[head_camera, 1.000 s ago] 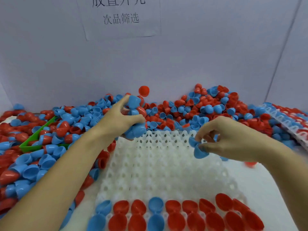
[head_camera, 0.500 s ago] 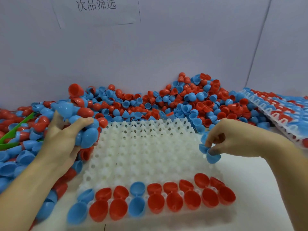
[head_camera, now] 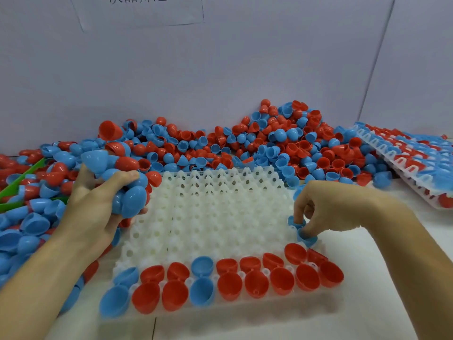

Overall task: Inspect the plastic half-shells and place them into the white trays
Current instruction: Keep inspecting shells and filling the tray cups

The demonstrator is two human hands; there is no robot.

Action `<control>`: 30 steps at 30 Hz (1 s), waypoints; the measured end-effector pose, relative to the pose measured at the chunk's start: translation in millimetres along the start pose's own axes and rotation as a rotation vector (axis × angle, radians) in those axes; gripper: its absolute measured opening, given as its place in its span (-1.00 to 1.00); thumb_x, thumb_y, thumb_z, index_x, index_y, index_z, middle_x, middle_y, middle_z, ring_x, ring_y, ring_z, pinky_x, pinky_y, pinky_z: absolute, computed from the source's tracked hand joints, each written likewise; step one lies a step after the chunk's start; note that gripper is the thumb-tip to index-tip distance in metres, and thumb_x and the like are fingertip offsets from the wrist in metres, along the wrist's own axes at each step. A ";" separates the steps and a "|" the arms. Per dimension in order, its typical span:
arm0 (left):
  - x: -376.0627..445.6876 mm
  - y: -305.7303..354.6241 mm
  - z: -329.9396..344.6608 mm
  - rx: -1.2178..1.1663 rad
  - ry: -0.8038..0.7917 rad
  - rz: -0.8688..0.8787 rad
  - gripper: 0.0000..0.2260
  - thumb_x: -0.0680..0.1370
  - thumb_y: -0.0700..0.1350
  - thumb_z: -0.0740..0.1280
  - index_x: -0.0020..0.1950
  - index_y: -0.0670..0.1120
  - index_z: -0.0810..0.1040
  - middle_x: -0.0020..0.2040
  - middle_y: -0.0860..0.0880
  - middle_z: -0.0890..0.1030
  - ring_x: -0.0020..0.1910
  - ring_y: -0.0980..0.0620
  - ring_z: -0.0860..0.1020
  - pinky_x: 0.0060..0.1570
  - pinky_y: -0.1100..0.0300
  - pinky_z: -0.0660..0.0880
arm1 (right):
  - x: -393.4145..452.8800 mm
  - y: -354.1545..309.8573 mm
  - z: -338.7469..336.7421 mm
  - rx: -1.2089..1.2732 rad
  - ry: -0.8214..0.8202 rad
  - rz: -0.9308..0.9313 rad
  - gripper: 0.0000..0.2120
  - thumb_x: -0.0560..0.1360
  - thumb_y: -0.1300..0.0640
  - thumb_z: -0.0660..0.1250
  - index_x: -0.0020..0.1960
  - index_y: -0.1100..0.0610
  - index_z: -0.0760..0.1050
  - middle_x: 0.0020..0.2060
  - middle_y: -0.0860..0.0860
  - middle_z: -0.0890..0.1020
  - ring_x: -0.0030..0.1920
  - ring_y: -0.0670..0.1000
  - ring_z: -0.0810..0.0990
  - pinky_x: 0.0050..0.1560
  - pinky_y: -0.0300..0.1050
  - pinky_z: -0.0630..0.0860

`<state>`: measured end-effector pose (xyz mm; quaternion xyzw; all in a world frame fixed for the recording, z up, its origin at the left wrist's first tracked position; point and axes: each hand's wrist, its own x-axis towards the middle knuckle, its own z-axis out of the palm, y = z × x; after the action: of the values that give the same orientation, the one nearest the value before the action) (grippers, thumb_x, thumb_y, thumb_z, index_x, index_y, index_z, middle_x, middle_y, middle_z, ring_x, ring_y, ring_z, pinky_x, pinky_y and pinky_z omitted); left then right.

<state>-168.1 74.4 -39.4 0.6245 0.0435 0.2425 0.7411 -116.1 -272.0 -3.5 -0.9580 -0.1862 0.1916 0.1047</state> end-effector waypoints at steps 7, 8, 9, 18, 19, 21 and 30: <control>-2.1 -1.9 2.4 -0.003 -0.013 -0.003 -0.85 0.53 -0.21 0.40 -0.06 0.05 0.59 -0.16 0.05 0.64 -0.31 0.07 0.66 -0.49 0.15 0.57 | 1.2 -1.4 0.7 -0.019 0.018 0.014 -0.80 0.44 0.03 0.52 -0.25 -0.19 0.54 -0.49 -0.30 0.54 -0.42 -0.26 0.50 -0.46 -0.39 0.37; -3.1 -1.6 3.5 -0.014 -0.015 -0.004 -0.83 0.53 -0.21 0.41 -0.10 0.09 0.59 -0.21 0.08 0.65 -0.32 0.08 0.66 -0.50 0.16 0.56 | 0.9 -1.2 0.9 -0.027 0.016 0.014 -0.80 0.44 0.01 0.52 -0.24 -0.20 0.53 -0.44 -0.27 0.56 -0.38 -0.23 0.52 -0.43 -0.38 0.39; -4.0 -1.1 4.1 -0.026 -0.015 -0.008 -0.81 0.51 -0.21 0.42 -0.11 0.10 0.59 -0.24 0.10 0.65 -0.33 0.09 0.66 -0.51 0.17 0.56 | 0.4 -0.9 0.8 -0.027 0.007 0.010 -0.82 0.43 -0.01 0.51 -0.22 -0.21 0.54 -0.42 -0.27 0.57 -0.34 -0.24 0.54 -0.41 -0.38 0.40; -7.0 1.3 6.8 -0.050 -0.079 -0.049 -0.73 0.24 -0.04 0.52 -0.10 0.14 0.63 -0.23 0.07 0.66 -0.28 0.04 0.68 -0.46 0.09 0.56 | -3.2 10.5 -8.6 0.106 0.167 -0.065 -0.90 0.53 -0.03 0.38 -0.08 -0.24 0.62 -0.45 -0.16 0.53 -0.42 -0.16 0.44 -0.31 -0.16 0.43; -7.2 1.1 6.7 -0.041 -0.090 -0.048 -0.74 0.25 -0.05 0.56 -0.12 0.15 0.63 -0.22 0.07 0.66 -0.27 0.03 0.68 -0.44 0.08 0.56 | -1.9 8.5 -8.5 0.116 0.246 -0.086 -0.89 0.54 -0.01 0.37 -0.06 -0.23 0.60 -0.44 -0.17 0.53 -0.41 -0.12 0.46 -0.25 -0.09 0.49; -7.6 0.7 5.8 -0.024 -0.106 -0.054 -0.72 0.28 -0.09 0.60 -0.13 0.16 0.62 -0.21 0.07 0.66 -0.24 0.02 0.68 -0.40 0.07 0.58 | 0.9 -4.0 -6.4 0.152 0.379 -0.145 -0.86 0.54 0.03 0.37 -0.05 -0.23 0.58 -0.40 -0.12 0.55 -0.34 0.01 0.50 -0.10 0.05 0.58; -10.2 3.8 3.2 0.116 -0.140 0.062 -0.70 0.47 -0.22 0.50 0.04 0.14 0.58 -0.14 0.11 0.65 -0.20 0.16 0.65 -0.21 0.29 0.58 | 13.4 -122.9 -25.1 0.357 0.505 -0.494 -0.84 0.55 -0.05 0.29 0.10 -0.22 0.54 -0.24 -0.17 0.68 -0.19 -0.11 0.66 -0.03 -0.12 0.63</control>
<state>-177.0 67.7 -37.5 0.6827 -0.0140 0.2181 0.6972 -133.3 -158.3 48.2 -0.8680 -0.3433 -0.0516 0.3551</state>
